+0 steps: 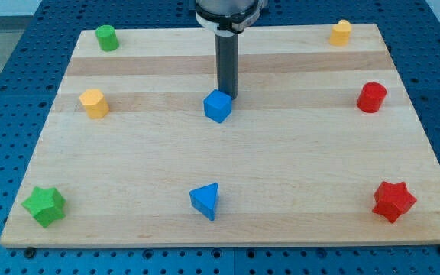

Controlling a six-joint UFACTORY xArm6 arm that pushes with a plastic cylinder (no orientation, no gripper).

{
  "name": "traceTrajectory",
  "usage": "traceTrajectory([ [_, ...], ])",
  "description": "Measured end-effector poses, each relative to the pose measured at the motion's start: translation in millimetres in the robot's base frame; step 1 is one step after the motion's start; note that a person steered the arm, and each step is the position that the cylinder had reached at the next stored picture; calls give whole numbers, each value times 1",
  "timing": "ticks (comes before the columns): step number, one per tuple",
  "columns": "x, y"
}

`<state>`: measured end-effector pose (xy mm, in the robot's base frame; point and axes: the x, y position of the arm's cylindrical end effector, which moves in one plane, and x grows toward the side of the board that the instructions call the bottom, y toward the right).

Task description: Push green circle near to the blue cube

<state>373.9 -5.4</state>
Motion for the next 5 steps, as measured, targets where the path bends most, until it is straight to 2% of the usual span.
traceTrajectory([
  [2,-78,-25],
  [3,-62,-73],
  [4,-41,-145],
  [5,-39,-221],
])
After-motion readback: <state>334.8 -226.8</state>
